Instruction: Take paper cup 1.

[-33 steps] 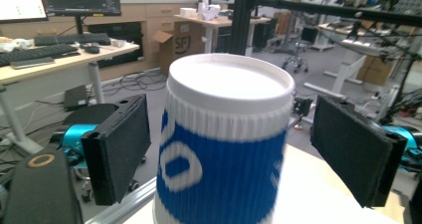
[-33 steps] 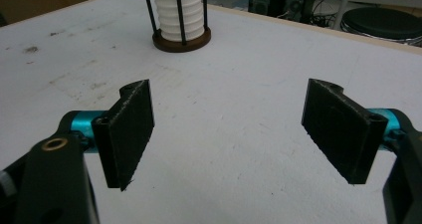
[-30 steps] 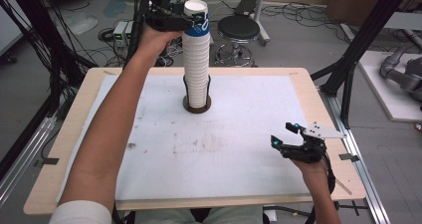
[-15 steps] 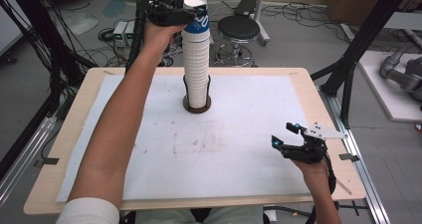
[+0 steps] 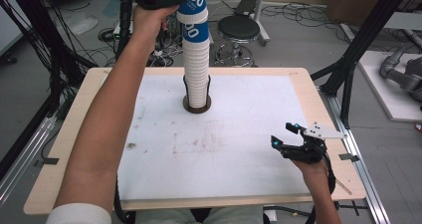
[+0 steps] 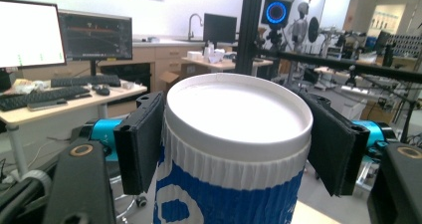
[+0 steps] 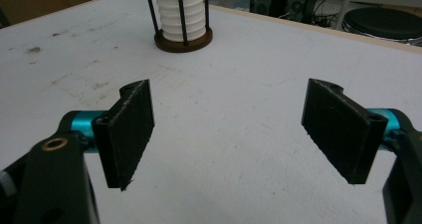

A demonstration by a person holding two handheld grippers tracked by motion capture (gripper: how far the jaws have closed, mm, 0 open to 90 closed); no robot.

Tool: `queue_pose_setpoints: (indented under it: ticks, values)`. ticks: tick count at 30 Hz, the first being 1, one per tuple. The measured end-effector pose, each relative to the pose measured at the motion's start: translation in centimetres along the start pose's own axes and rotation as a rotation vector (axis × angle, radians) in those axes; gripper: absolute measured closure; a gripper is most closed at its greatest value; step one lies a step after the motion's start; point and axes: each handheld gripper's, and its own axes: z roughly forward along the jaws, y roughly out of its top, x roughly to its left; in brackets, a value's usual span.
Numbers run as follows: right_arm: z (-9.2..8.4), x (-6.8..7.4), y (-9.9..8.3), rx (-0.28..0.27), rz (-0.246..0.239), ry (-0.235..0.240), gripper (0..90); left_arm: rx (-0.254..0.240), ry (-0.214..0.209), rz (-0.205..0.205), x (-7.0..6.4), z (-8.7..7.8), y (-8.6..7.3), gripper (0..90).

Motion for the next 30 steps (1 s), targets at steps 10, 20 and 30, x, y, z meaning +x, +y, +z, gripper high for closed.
queue_pose_setpoints:
  ticks: [10,20,30]
  values:
    - [0.0,0.1,0.0,0.002,-0.002,0.002,21.1,-0.073,-0.029,-0.003,-0.2,-2.9,2.5,30.0]
    - [0.1,0.2,0.0,0.000,-0.005,0.004,21.1,-0.086,-0.028,0.010,0.2,-6.5,2.9,29.9]
    - [0.3,0.2,0.0,0.008,-0.005,0.003,21.1,-0.053,-0.041,0.010,1.0,-9.7,1.1,29.9]
